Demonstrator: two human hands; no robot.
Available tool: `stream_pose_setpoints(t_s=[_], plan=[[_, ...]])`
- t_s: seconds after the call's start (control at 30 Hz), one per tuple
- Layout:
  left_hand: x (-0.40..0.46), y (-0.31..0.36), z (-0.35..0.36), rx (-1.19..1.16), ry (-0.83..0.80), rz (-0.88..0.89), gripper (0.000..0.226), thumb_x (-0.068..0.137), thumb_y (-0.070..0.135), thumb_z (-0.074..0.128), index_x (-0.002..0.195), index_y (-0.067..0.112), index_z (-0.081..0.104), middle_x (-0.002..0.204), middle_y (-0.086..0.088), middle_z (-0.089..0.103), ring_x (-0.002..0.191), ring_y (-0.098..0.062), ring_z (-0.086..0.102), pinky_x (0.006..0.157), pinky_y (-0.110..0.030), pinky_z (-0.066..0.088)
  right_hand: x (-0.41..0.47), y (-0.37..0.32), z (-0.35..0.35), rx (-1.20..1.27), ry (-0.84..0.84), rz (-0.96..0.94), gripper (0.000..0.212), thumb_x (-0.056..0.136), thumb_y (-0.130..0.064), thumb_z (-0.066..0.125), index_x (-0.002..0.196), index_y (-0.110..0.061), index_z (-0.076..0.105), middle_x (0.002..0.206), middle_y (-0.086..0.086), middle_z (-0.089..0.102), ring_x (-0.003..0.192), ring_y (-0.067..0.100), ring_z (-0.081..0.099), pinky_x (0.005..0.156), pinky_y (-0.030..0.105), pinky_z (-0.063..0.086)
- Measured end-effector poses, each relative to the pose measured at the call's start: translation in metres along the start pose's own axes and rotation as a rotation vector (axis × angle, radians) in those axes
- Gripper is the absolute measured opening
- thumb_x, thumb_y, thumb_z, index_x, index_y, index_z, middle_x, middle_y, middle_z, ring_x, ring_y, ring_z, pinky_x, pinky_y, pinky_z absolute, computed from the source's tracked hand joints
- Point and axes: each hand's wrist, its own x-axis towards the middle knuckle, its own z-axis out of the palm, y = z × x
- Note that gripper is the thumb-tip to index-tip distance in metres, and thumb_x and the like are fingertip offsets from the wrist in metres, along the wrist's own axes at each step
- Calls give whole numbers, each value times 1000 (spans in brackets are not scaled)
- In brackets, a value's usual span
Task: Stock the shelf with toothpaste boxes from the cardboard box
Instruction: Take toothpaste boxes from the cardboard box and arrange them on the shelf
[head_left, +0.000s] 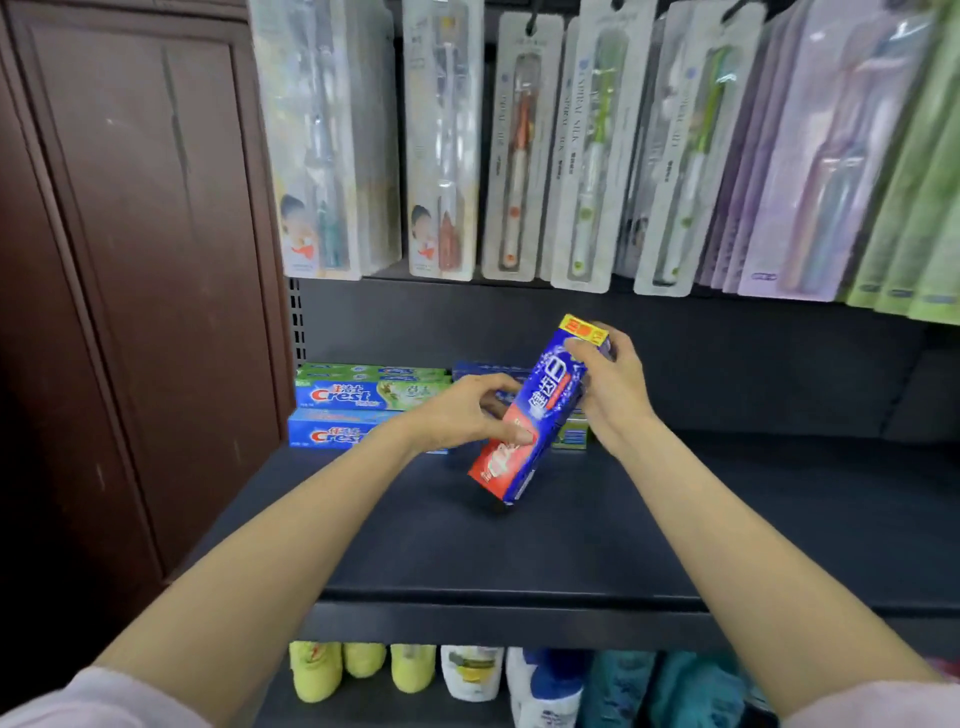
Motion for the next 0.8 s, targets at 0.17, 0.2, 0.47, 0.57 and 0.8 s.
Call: stream_pose_setpoints(t_s=[0.17, 0.2, 0.47, 0.57, 0.8], plan=[[26, 26, 40, 355, 173, 69, 48, 82, 19, 72, 128, 19, 57, 106, -6, 62, 90, -15, 57, 76, -22, 42, 14, -17, -79, -768, 67, -233, 67, 79, -15, 72, 137, -20, 37, 126, 6, 38, 113, 17, 44, 98, 29, 38], [32, 30, 47, 455, 185, 72, 49, 83, 21, 70, 130, 20, 56, 112, -8, 60, 97, -17, 56, 78, -22, 39, 15, -21, -93, -982, 34, -324, 69, 78, -17, 73, 138, -20, 39, 134, 8, 33, 125, 20, 35, 104, 29, 31], [82, 53, 113, 610, 325, 89, 50, 75, 30, 76, 121, 17, 60, 119, -3, 61, 113, -22, 52, 98, -35, 40, 27, -34, -157, -1473, -444, -363, 46, 87, -39, 63, 129, -24, 49, 123, -2, 54, 117, 18, 47, 90, 36, 43], [87, 41, 118, 752, 469, 2, 66, 74, 42, 75, 131, 18, 51, 130, -3, 51, 121, -24, 44, 101, -37, 38, 40, -35, -176, -1549, -367, -372, 45, 86, -32, 65, 128, -21, 51, 122, 1, 54, 116, 22, 47, 89, 34, 40], [103, 24, 100, 1091, 361, -281, 76, 80, 42, 68, 143, 23, 30, 145, -5, 33, 135, -29, 30, 112, -49, 26, 100, -20, -180, -1818, -307, -367, 49, 88, -24, 63, 134, -13, 47, 132, 7, 46, 124, 28, 42, 108, 46, 32]])
